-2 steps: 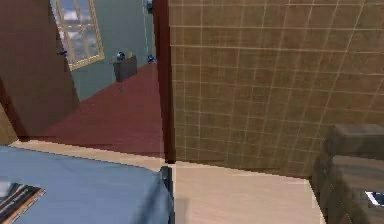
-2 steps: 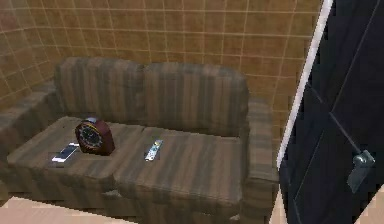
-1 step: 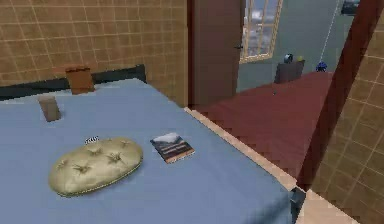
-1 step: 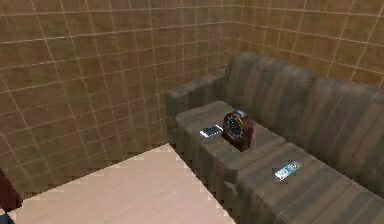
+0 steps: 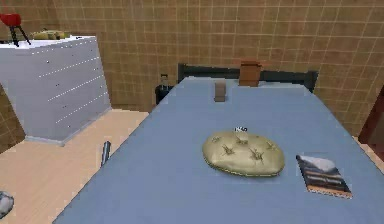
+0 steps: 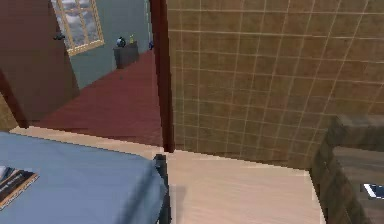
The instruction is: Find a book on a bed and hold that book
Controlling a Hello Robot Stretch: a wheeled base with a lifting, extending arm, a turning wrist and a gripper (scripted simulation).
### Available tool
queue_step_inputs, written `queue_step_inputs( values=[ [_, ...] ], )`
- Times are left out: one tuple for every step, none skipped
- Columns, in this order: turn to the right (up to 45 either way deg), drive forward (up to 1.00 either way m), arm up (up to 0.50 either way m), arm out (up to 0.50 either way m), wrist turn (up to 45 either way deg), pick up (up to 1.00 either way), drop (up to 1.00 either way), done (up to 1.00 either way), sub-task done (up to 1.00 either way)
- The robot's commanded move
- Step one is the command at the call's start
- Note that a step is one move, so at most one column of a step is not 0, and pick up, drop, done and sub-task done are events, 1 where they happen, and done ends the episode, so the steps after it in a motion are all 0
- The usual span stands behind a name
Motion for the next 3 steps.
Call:
queue_step_inputs(
  values=[
    [-45.0, 0.0, 0.0, 0.0, 0.0, 0.0, 0.0, 0.0, 0.0],
    [45.0, 0.0, 0.0, 0.0, 0.0, 0.0, 0.0, 0.0, 0.0],
    [45.0, 0.0, 0.0, 0.0, 0.0, 0.0, 0.0, 0.0, 0.0]
  ],
)
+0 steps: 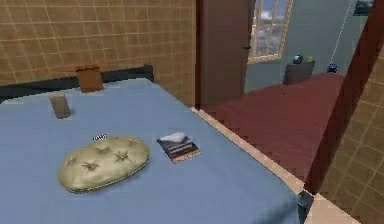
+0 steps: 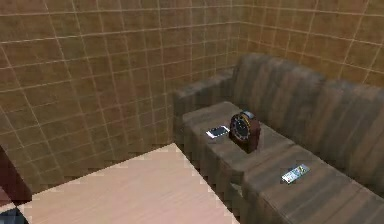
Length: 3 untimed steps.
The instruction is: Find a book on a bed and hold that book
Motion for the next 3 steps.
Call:
queue_step_inputs(
  values=[
    [45.0, 0.0, 0.0, 0.0, 0.0, 0.0, 0.0, 0.0, 0.0],
    [12.0, 0.0, 0.0, 0.0, 0.0, 0.0, 0.0, 0.0, 0.0],
    [0.0, 0.85, 0.0, 0.0, 0.0, 0.0, 0.0, 0.0, 0.0]
  ],
)
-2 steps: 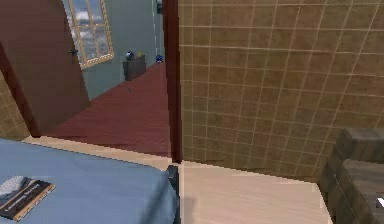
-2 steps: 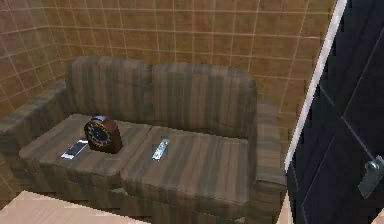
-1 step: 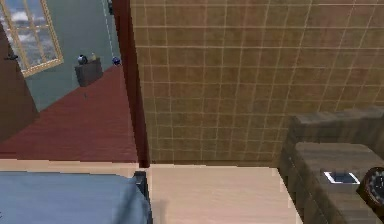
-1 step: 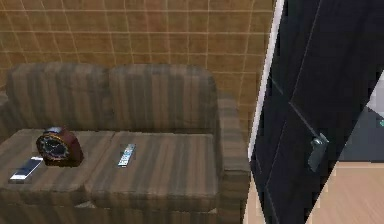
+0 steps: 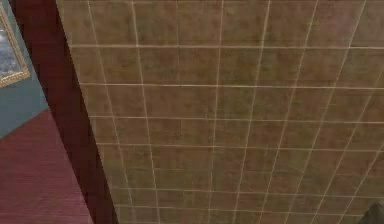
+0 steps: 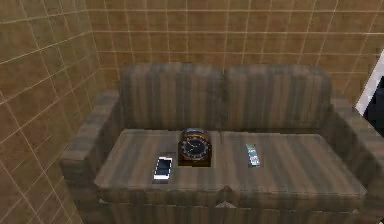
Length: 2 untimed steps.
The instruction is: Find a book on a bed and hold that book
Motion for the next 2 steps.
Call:
queue_step_inputs(
  values=[
    [-33.0, 0.0, 0.0, 0.0, 0.0, 0.0, 0.0, 0.0, 0.0],
    [0.0, 0.35, 0.0, 0.0, 0.0, 0.0, 0.0, 0.0, 0.0]
  ],
)
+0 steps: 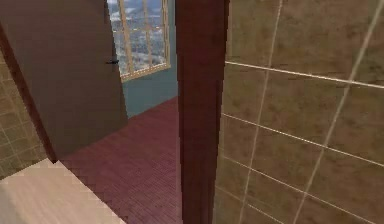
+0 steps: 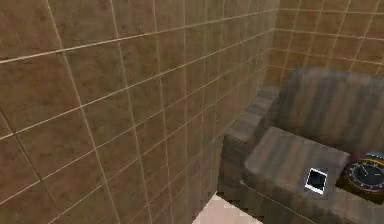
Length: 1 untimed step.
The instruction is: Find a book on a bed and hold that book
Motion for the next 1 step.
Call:
queue_step_inputs(
  values=[
    [-45.0, 0.0, 0.0, 0.0, 0.0, 0.0, 0.0, 0.0, 0.0]
  ],
)
